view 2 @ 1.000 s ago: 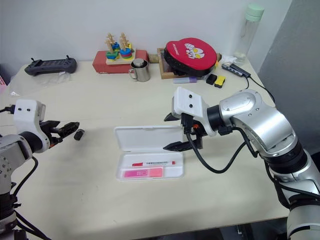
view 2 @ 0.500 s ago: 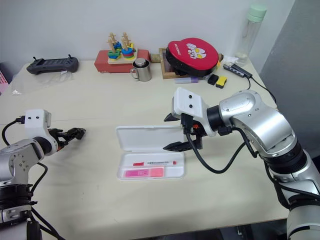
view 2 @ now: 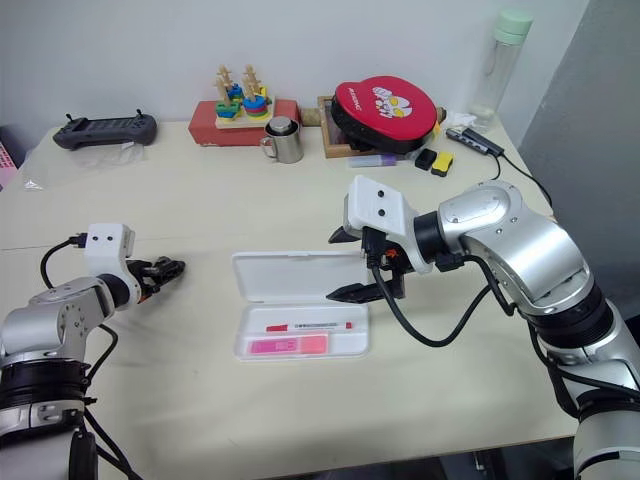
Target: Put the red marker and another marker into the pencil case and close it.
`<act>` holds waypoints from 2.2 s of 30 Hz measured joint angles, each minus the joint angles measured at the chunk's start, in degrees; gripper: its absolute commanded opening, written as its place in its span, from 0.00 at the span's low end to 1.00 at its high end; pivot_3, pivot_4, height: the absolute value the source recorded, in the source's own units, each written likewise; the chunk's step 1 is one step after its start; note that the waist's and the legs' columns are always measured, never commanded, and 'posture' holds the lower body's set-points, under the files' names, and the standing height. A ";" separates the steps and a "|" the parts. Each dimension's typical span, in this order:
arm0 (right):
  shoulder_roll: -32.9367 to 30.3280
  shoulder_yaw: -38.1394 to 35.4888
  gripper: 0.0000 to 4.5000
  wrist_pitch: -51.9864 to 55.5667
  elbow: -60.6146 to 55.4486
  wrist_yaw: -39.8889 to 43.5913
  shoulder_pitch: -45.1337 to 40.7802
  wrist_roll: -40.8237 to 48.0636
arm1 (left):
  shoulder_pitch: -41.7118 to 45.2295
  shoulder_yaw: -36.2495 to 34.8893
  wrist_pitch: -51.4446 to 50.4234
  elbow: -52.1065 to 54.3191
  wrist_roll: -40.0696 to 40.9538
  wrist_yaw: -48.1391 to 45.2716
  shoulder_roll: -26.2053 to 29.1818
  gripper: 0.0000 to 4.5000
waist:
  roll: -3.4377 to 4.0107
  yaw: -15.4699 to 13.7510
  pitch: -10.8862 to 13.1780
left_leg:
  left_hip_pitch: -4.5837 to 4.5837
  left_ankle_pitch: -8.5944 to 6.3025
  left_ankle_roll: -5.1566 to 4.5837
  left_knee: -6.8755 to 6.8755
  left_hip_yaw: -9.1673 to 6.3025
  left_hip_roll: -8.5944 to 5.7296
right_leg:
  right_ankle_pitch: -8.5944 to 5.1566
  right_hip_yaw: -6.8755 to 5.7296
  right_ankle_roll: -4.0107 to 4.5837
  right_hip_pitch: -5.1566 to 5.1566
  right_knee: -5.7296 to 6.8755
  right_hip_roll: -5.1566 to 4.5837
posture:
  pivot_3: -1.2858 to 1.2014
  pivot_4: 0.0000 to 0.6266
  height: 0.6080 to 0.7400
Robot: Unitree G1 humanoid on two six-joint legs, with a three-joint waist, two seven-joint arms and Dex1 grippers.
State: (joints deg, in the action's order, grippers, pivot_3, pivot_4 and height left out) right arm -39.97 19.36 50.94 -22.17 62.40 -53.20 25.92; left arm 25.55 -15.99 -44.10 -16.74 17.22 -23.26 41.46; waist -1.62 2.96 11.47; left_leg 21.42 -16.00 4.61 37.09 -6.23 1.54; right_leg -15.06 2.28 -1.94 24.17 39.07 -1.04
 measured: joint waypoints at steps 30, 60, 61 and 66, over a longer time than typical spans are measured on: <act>-0.53 0.00 0.96 0.63 -0.08 0.10 0.41 0.08 | -8.72 -0.94 -2.02 14.29 -1.85 -5.01 9.98 0.10 | 0.00 0.03 0.00 | 0.03 0.00 0.00 -0.03 -0.01 0.01 | 0.00 -0.01 0.00 0.02 -0.03 0.00 | 0.52 0.24 1.00; -4.90 2.02 0.96 -3.94 0.31 3.95 3.20 -3.89 | 2.30 28.45 0.32 41.64 12.27 -37.12 11.74 0.10 | -0.07 0.26 0.02 | 0.06 0.00 0.00 0.05 0.07 0.05 | 0.01 0.07 -0.03 0.01 -0.04 0.10 | 0.52 0.24 1.00; -4.95 2.02 0.96 -3.92 0.31 3.91 3.25 -3.98 | 2.34 28.74 1.25 40.85 11.48 -37.39 10.83 0.10 | -0.06 0.22 0.02 | 0.05 0.00 0.00 0.05 0.07 0.05 | 0.01 0.08 -0.03 0.00 -0.04 0.10 | 0.52 0.24 1.00; -4.96 2.02 0.96 -3.38 -0.12 3.79 3.34 -4.29 | 2.90 34.11 4.74 36.17 7.48 -37.51 4.63 0.10 | -0.07 0.06 0.02 | 0.10 0.00 0.00 0.16 0.05 0.03 | 0.01 0.06 -0.03 -0.02 -0.04 0.09 | 0.52 0.24 1.00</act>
State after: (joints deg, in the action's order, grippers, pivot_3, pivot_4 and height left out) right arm -44.94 21.37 47.56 -22.29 66.19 -49.87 21.62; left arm 28.45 18.12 -39.36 19.44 24.70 -60.77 46.10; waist -1.69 3.02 11.49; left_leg 21.52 -16.00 4.60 37.26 -6.18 1.57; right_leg -15.05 2.35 -1.97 24.15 39.03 -0.95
